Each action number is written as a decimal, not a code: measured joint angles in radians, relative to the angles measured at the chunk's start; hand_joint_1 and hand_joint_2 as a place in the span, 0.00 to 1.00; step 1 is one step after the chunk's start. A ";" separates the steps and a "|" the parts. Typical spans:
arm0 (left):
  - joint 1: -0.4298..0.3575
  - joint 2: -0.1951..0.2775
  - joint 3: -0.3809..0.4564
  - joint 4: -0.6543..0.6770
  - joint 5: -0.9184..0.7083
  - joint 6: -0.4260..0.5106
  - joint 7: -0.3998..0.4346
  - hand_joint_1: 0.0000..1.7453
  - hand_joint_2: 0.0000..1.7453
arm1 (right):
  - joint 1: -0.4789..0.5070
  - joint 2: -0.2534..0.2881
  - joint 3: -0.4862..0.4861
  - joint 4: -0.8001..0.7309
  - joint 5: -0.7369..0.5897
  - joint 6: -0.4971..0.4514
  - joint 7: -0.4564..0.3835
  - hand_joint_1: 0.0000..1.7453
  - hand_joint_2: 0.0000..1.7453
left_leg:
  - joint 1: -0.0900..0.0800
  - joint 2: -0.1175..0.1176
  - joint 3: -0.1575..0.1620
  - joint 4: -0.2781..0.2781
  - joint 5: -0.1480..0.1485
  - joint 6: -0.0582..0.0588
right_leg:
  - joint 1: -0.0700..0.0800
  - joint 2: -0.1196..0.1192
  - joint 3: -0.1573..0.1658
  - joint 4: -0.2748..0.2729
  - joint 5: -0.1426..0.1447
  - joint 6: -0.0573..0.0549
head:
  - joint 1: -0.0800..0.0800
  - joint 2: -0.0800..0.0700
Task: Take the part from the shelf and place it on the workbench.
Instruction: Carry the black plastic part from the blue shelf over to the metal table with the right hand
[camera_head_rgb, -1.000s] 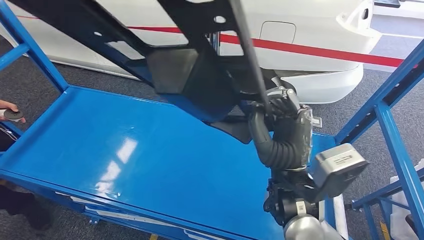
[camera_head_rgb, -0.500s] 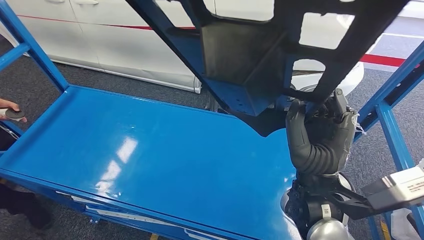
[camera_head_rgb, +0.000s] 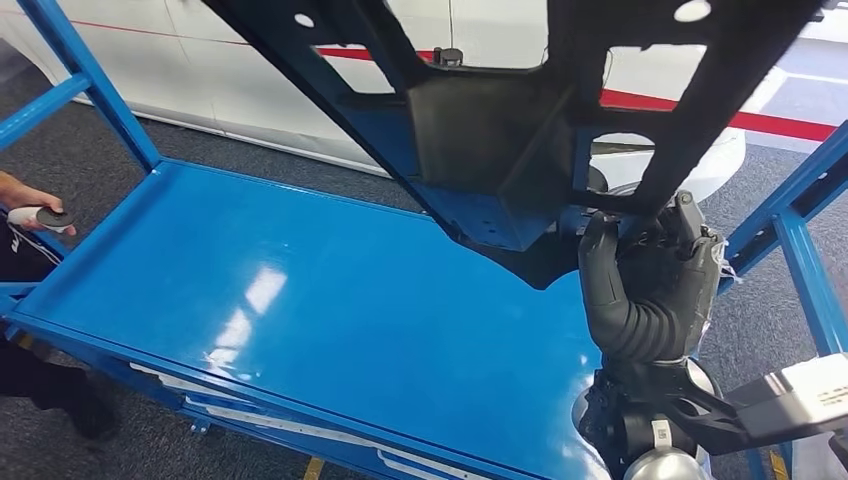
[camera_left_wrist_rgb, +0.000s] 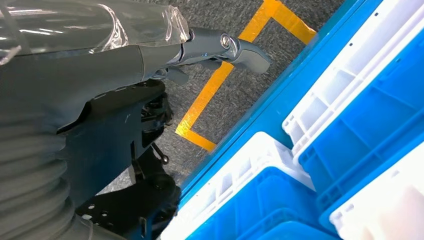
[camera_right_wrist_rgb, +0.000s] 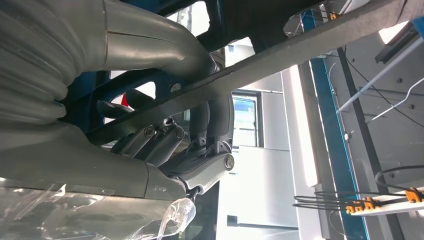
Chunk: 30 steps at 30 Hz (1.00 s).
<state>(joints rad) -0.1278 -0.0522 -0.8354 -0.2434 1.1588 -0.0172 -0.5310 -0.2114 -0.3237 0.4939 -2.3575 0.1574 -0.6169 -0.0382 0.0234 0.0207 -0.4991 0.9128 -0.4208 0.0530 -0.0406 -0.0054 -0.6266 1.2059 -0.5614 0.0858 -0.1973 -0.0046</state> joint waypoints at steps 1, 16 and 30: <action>0.000 -0.001 0.000 0.000 0.003 -0.003 0.001 0.00 1.00 | 0.000 0.000 0.002 0.000 0.006 0.000 0.005 1.00 1.00 | 0.003 -0.002 -0.001 0.005 -0.001 -0.004 | -0.003 0.000 0.029 -0.060 0.040 0.003 | 0.002 0.000; 0.007 -0.014 0.009 0.000 0.026 -0.027 0.000 0.00 1.00 | -0.015 0.011 0.031 -0.008 0.030 0.002 0.059 1.00 1.00 | 0.024 -0.016 -0.096 0.285 -0.146 -0.089 | -0.018 -0.018 0.006 -0.247 0.181 -0.042 | 0.015 0.000; 0.013 -0.019 0.015 0.001 0.039 -0.036 -0.011 0.00 1.00 | 0.030 -0.025 0.027 -0.001 -0.076 0.001 -0.006 1.00 1.00 | -0.003 -0.026 -0.071 0.090 -0.027 -0.003 | -0.003 -0.004 -0.096 0.084 0.003 -0.012 | 0.061 0.000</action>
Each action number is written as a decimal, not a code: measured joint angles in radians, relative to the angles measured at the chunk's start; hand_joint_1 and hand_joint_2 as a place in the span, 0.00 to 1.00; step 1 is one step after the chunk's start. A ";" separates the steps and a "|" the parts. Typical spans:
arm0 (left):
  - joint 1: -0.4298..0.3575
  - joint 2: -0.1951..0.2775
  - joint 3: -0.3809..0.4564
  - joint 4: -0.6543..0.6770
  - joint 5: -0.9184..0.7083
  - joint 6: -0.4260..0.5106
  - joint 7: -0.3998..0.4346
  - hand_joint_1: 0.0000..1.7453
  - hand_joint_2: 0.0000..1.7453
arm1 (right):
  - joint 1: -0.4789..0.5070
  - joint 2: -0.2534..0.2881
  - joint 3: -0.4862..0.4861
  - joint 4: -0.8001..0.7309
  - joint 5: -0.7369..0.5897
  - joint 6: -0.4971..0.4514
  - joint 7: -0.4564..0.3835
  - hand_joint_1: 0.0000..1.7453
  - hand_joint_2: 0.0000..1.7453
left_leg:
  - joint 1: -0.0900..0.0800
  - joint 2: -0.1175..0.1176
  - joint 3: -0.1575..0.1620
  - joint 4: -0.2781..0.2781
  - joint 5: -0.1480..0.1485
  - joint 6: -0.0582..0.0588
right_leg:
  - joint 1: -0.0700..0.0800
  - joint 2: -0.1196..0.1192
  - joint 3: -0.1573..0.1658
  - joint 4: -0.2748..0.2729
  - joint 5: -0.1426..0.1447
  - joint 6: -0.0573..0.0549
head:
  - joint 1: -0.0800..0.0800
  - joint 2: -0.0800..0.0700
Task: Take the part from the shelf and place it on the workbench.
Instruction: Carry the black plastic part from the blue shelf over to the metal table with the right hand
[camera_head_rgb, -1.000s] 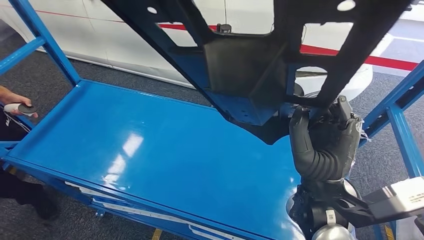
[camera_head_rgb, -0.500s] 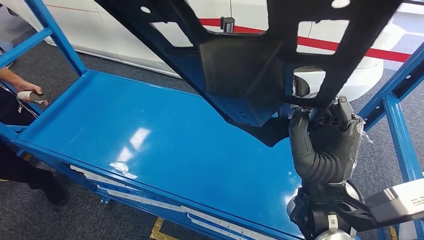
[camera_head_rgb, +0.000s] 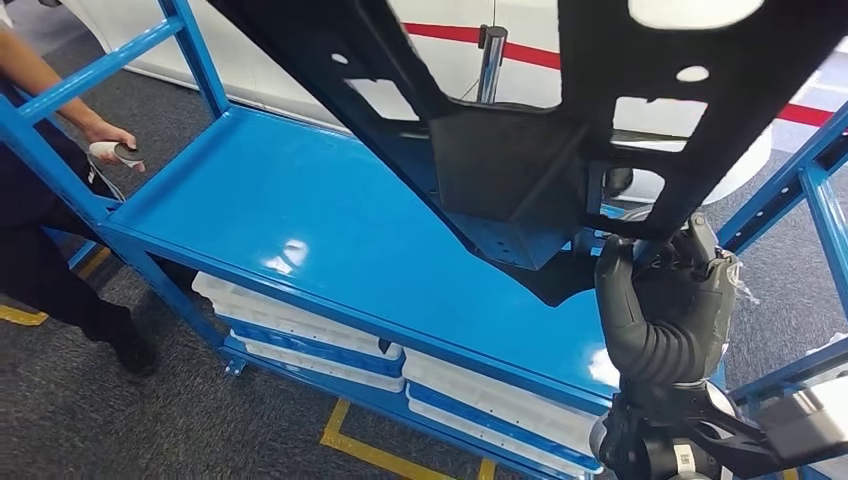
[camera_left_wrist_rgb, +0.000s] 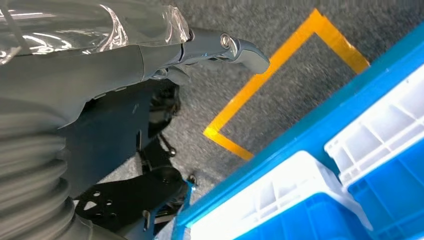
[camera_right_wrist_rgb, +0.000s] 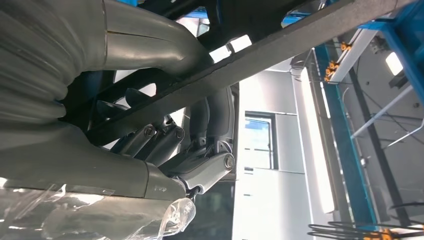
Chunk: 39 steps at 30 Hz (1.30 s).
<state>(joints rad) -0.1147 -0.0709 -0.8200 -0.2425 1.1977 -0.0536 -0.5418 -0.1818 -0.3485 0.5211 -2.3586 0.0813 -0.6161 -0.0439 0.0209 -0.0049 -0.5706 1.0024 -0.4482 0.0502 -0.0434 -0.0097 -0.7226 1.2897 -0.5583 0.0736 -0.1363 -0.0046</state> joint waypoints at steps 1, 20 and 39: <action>0.000 0.000 0.000 0.000 0.003 0.000 -0.002 0.00 1.00 | 0.002 -0.001 0.000 0.001 -0.003 0.000 -0.002 1.00 1.00 | -0.006 0.000 -0.009 0.000 0.009 0.001 | 0.007 0.001 0.033 -0.025 0.019 -0.011 | 0.001 0.000; 0.001 0.002 0.001 0.003 0.024 -0.001 -0.019 0.00 1.00 | 0.029 0.001 -0.001 0.052 -0.179 0.043 -0.105 1.00 1.00 | -0.021 0.001 0.113 -0.023 -0.054 -0.021 | 0.047 -0.005 0.090 -0.330 0.191 -0.062 | 0.012 0.000; 0.016 0.007 0.001 0.006 0.029 0.003 -0.022 0.00 1.00 | 0.058 0.006 0.002 0.086 -0.070 0.032 -0.083 1.00 1.00 | 0.009 -0.086 0.019 -0.057 0.040 -0.052 | 0.003 0.056 0.205 -0.337 0.094 -0.014 | 0.031 0.000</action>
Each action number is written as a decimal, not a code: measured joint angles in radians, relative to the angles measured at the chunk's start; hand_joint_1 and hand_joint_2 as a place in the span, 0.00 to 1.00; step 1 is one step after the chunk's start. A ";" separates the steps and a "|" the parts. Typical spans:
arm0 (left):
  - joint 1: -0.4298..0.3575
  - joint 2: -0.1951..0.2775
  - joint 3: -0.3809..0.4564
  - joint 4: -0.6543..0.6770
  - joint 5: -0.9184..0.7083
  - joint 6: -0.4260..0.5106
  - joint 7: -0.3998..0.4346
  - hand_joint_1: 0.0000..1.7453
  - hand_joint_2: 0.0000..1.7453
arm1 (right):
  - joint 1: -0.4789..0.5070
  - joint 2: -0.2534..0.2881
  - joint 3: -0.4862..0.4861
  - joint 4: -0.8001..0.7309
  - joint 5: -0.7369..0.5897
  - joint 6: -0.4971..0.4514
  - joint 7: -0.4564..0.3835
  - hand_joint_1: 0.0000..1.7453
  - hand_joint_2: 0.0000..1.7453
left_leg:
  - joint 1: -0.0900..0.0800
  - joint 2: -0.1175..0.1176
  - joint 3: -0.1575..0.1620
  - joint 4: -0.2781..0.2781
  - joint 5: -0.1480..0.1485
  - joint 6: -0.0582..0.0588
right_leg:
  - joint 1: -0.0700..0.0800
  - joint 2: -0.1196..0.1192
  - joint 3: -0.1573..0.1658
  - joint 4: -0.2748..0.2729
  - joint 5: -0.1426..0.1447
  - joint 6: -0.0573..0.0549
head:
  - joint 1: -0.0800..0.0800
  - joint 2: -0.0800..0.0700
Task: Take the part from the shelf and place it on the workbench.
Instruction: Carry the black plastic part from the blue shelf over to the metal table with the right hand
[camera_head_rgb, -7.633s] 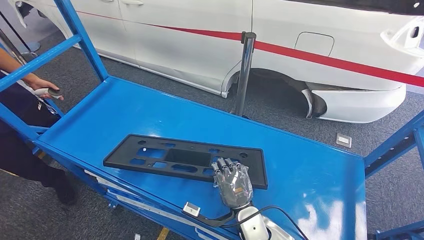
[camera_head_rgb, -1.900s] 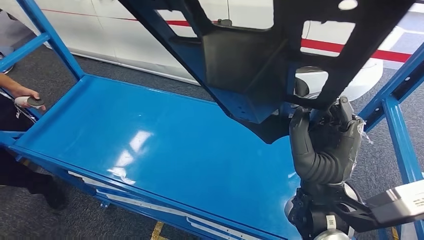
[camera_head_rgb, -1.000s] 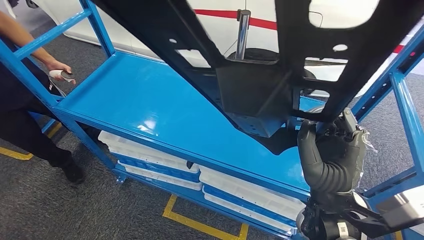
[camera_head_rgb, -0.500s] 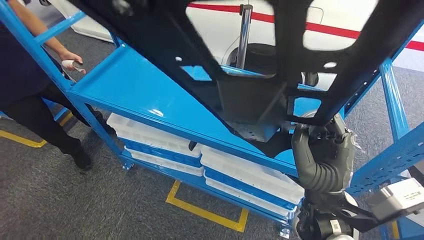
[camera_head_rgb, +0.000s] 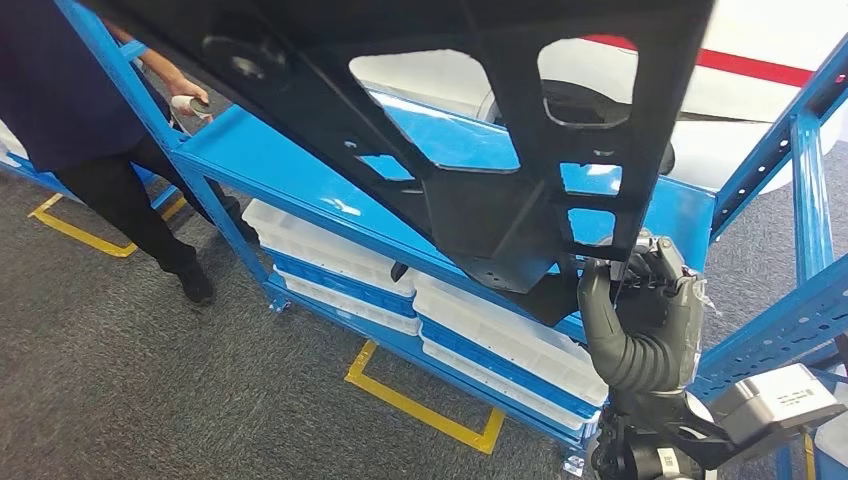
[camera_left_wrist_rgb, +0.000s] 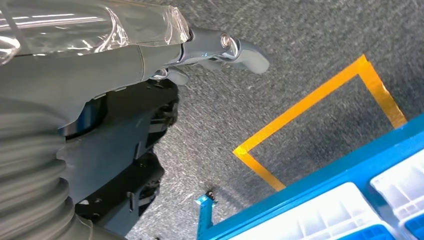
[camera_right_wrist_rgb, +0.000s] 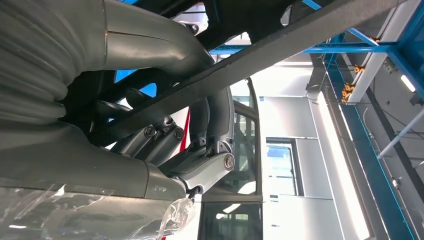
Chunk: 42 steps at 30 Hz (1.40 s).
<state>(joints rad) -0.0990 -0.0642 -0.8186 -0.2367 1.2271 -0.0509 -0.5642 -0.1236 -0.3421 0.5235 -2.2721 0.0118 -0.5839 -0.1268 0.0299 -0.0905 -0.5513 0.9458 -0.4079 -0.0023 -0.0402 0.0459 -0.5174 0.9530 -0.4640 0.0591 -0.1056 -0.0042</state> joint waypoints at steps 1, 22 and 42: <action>0.001 0.000 0.000 0.000 0.000 0.000 0.000 0.00 1.00 | 0.000 0.001 0.000 0.000 0.001 0.000 0.000 1.00 1.00 | 0.000 0.015 -0.013 0.024 -0.014 -0.003 | 0.001 -0.013 -0.002 0.000 0.002 -0.010 | 0.000 0.000; 0.001 0.002 0.001 0.002 0.005 0.018 0.000 0.00 1.00 | 0.029 0.005 0.001 0.000 0.010 -0.003 -0.011 1.00 1.00 | -0.030 0.052 0.016 -0.019 0.007 0.075 | 0.030 -0.052 -0.131 0.283 -0.124 0.005 | 0.014 0.000; -0.003 0.088 0.008 0.008 -0.019 -0.048 0.142 0.00 1.00 | -0.058 0.117 0.131 0.090 0.070 -0.019 0.007 1.00 1.00 | -0.026 0.126 -0.060 0.102 -0.024 0.018 | 0.023 -0.121 0.006 -0.012 0.002 -0.035 | 0.015 0.000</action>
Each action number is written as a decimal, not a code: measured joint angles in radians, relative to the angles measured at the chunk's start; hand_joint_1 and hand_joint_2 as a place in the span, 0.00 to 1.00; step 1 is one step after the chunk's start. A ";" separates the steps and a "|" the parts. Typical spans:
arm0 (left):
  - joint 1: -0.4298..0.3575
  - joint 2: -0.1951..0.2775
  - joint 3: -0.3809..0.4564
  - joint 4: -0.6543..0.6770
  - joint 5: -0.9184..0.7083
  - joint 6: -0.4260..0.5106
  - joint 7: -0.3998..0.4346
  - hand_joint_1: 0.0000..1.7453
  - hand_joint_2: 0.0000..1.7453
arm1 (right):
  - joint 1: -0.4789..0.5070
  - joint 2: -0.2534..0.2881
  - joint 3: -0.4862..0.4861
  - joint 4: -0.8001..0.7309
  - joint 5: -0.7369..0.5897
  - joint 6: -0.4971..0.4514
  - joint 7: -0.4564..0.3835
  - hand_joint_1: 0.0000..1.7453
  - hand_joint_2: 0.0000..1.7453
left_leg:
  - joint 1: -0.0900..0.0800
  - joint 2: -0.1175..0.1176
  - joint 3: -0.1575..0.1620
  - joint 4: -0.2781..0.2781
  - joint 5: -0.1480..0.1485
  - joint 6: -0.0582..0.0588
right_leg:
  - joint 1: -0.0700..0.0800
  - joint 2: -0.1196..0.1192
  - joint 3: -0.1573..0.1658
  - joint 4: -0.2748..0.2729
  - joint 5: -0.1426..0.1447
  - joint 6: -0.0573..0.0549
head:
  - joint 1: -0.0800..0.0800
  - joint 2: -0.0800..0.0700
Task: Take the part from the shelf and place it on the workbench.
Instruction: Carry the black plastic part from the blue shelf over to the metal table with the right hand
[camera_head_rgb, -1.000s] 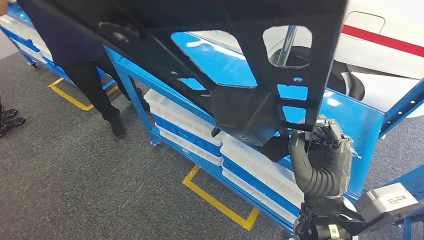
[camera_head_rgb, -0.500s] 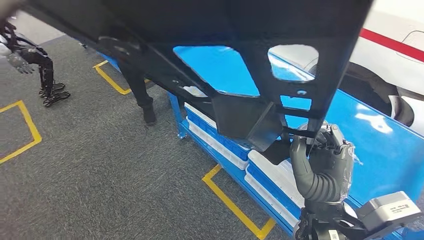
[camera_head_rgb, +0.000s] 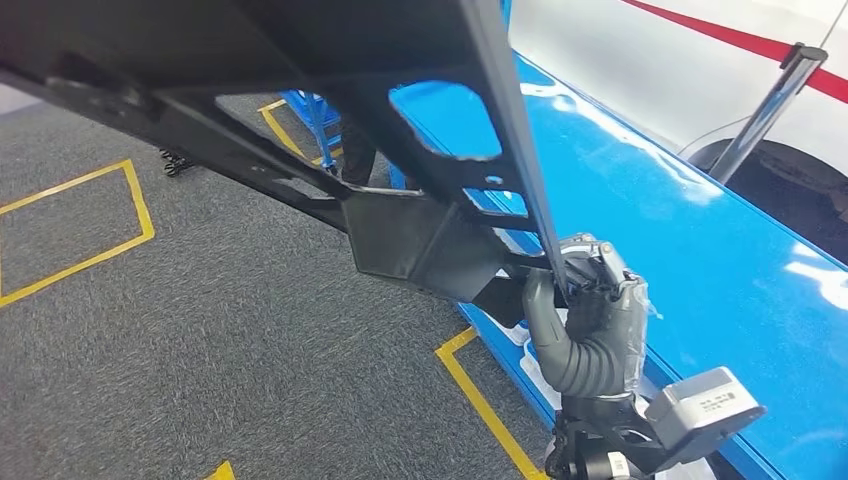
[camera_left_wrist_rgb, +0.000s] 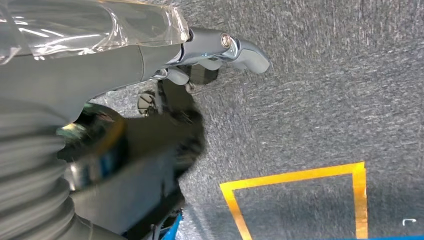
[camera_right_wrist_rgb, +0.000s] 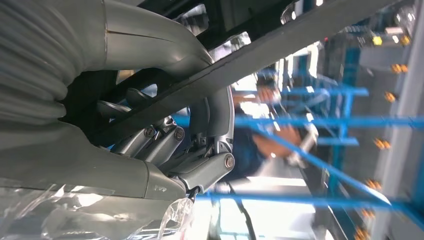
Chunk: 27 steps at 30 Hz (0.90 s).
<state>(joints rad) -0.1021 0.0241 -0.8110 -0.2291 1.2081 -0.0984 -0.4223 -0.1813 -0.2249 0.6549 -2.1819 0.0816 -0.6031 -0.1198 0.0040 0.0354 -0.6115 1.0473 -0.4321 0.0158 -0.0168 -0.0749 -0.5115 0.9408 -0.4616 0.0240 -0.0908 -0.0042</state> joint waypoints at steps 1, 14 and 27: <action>-0.001 0.004 0.000 0.000 -0.010 -0.001 0.003 0.00 1.00 | -0.007 0.010 0.013 0.011 -0.007 0.000 0.002 1.00 1.00 | -0.004 0.015 0.040 -0.081 0.031 0.006 | 0.003 -0.015 0.003 0.000 -0.003 0.004 | 0.001 0.000; 0.004 -0.025 -0.011 0.001 -0.028 0.036 -0.005 0.00 1.00 | -0.025 0.036 0.079 0.065 0.065 -0.012 0.056 1.00 1.00 | 0.006 -0.120 0.046 -0.107 0.047 0.040 | -0.007 0.092 -0.085 0.167 -0.050 0.040 | 0.011 0.000; 0.007 -0.095 -0.020 0.001 -0.048 0.049 -0.055 0.00 1.00 | 0.056 -0.038 0.038 -0.061 0.162 -0.014 0.158 1.00 1.00 | 0.011 -0.043 -0.114 0.218 -0.094 -0.004 | -0.003 0.034 -0.024 0.018 0.001 -0.007 | 0.010 0.000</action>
<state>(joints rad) -0.0949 -0.0709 -0.8308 -0.2285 1.1605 -0.0494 -0.4772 -0.1255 -0.2631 0.6929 -2.2427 0.2433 -0.6172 0.0382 0.0146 -0.0077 -0.7259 1.2650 -0.5263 0.0116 -0.0197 -0.0413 -0.5352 0.9584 -0.4604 0.0168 -0.0812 -0.0042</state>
